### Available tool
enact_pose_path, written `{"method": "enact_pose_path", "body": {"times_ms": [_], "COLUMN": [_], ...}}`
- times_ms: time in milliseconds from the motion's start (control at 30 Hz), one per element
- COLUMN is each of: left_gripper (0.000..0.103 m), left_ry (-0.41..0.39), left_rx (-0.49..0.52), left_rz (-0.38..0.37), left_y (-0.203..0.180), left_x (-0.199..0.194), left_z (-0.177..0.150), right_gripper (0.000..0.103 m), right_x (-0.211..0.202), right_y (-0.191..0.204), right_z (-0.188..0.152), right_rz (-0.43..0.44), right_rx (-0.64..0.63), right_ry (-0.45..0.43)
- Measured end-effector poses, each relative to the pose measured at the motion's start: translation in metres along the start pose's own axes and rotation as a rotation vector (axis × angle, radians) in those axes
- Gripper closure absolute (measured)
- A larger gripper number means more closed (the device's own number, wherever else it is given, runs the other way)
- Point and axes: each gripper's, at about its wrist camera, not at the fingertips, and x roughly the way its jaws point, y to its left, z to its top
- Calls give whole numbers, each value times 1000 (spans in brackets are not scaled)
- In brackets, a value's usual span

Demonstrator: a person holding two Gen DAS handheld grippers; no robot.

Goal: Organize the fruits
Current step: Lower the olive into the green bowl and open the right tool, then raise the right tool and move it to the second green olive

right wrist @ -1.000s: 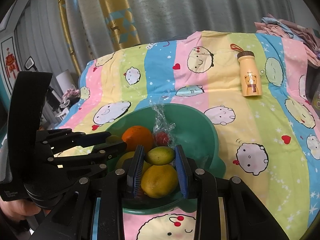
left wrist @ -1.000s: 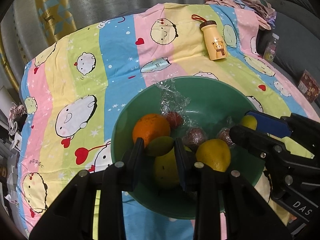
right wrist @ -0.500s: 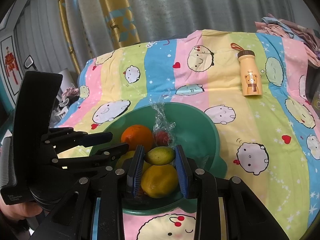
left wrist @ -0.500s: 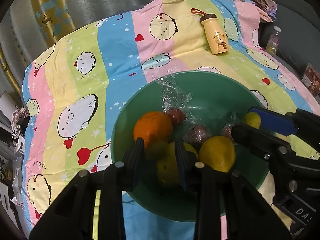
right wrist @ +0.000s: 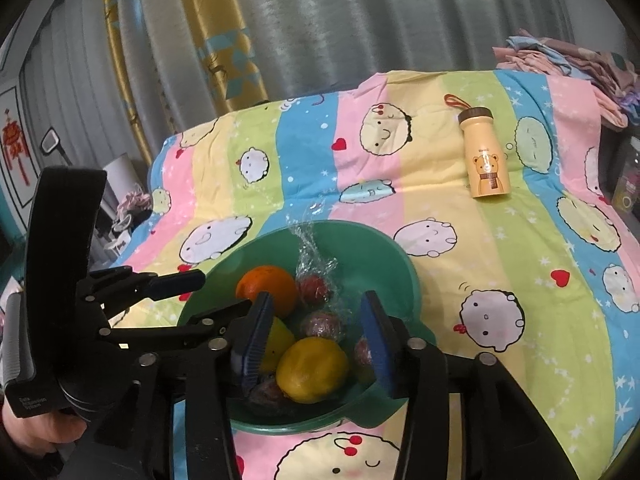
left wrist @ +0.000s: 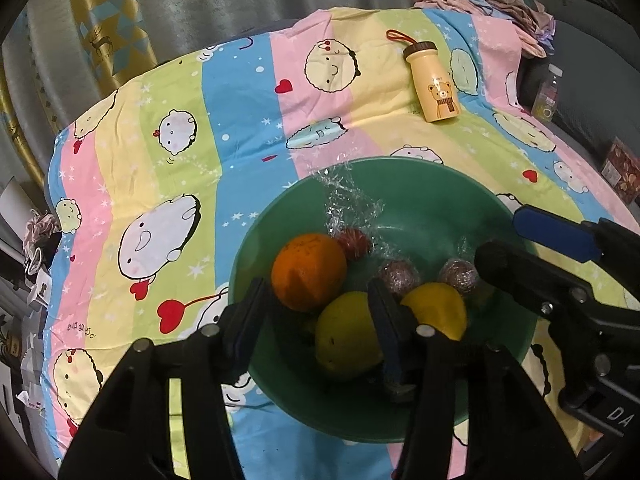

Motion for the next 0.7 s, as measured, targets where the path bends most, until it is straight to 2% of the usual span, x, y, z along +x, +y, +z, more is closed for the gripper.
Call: {"method": "enact_pose_path", "body": {"times_ms": [100,300,367,400,467,533,700], "left_gripper": [45,43,33,31,28,24,11], "left_ry": [-12,-19,-23,-27,-34,-39,-61], "left_rx": [-16,-24,-27,-26,-18,-16,-12], "left_rz": [0,9,9,11,16,19,33], "left_y": [3,5,4,3,2,1,-1], "left_x": [-3,-6,-8,-9,-12,-15,-24], "left_z": [1,2,3,2,3,3,2], "right_gripper": [47,47,47,46,42,29,21], "right_x": [-3,-6,-7,-8,-9,-11,-16], "right_y": [-3,-7,-7,-7,-8,-9,-14], "right_z": [2,5,6,6,7,8,9], "right_rz": [-2,-1,-4,-4,-7,-16,-15], "right_rx": [21,35,37,38,41,51,88], "right_ry": [-12,-23,-27,-29,-34,-41,-55]}}
